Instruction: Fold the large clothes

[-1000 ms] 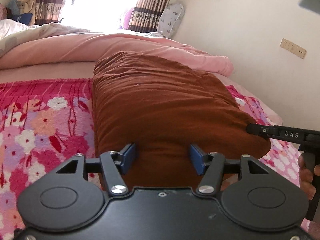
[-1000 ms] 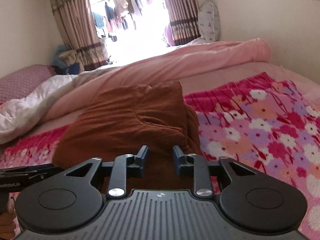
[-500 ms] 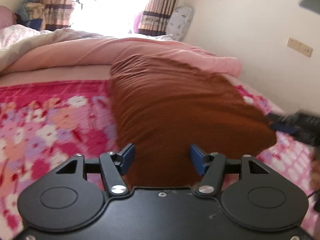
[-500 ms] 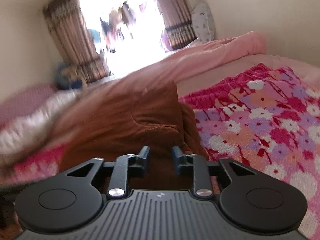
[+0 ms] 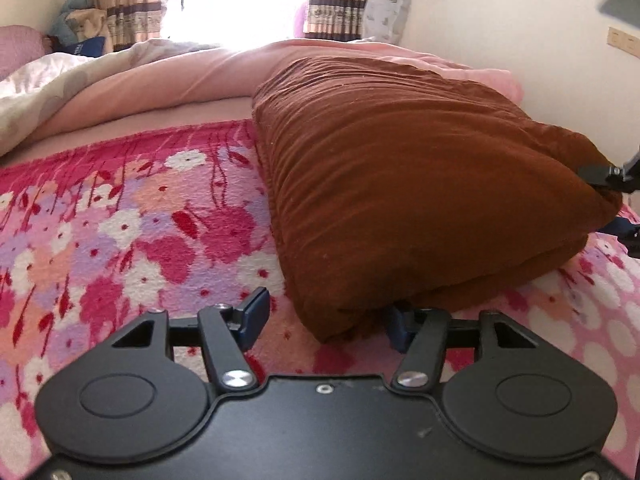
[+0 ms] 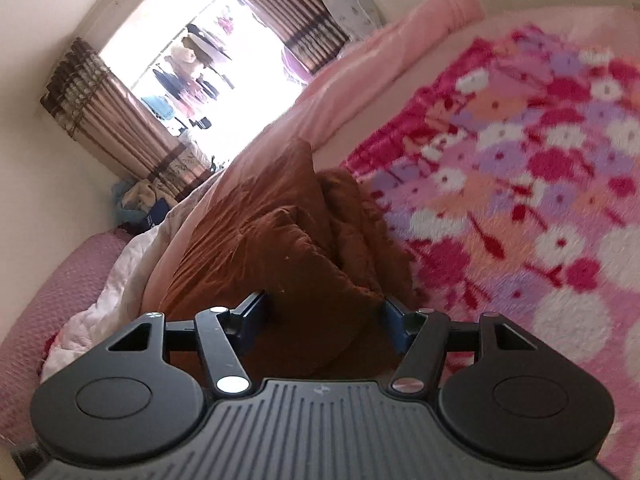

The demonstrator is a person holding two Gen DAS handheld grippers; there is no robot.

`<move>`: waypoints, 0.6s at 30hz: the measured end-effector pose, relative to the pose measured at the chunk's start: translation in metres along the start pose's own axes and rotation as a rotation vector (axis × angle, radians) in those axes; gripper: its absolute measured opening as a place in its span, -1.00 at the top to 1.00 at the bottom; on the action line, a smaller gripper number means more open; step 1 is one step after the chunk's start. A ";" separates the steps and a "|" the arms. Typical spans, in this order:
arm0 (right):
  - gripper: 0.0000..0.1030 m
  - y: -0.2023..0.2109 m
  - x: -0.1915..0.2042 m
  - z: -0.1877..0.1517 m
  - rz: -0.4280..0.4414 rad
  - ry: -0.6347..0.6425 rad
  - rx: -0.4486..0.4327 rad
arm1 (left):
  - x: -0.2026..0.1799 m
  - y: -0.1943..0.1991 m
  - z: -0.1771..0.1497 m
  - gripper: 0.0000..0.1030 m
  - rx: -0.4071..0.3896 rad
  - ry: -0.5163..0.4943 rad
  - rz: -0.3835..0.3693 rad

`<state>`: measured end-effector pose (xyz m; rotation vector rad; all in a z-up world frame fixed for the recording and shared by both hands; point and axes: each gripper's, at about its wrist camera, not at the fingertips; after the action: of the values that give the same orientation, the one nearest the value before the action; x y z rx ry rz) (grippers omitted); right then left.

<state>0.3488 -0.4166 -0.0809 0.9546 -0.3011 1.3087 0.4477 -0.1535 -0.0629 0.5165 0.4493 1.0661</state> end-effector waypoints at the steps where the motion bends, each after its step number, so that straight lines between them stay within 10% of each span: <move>1: 0.03 -0.001 -0.002 -0.001 0.006 -0.016 0.003 | 0.000 0.001 0.000 0.30 0.002 0.001 -0.014; 2: 0.37 -0.002 -0.003 0.000 0.015 -0.027 0.000 | 0.001 0.003 0.001 0.31 0.002 0.004 -0.027; 5: 0.55 0.008 0.007 0.008 0.015 0.013 -0.040 | 0.008 0.015 0.006 0.31 -0.032 0.009 -0.026; 18: 0.33 -0.005 -0.020 -0.001 0.027 0.006 -0.012 | 0.027 0.012 -0.001 0.20 0.030 0.095 -0.062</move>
<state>0.3469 -0.4297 -0.0971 0.9389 -0.3176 1.3324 0.4501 -0.1240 -0.0597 0.4772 0.5620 1.0283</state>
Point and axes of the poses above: each gripper's, at about its wrist camera, not at the fingertips, and y roughly against the way its jaws point, x to its left, z to its top, and after that the axes turned 2 degrees about y, right-handed
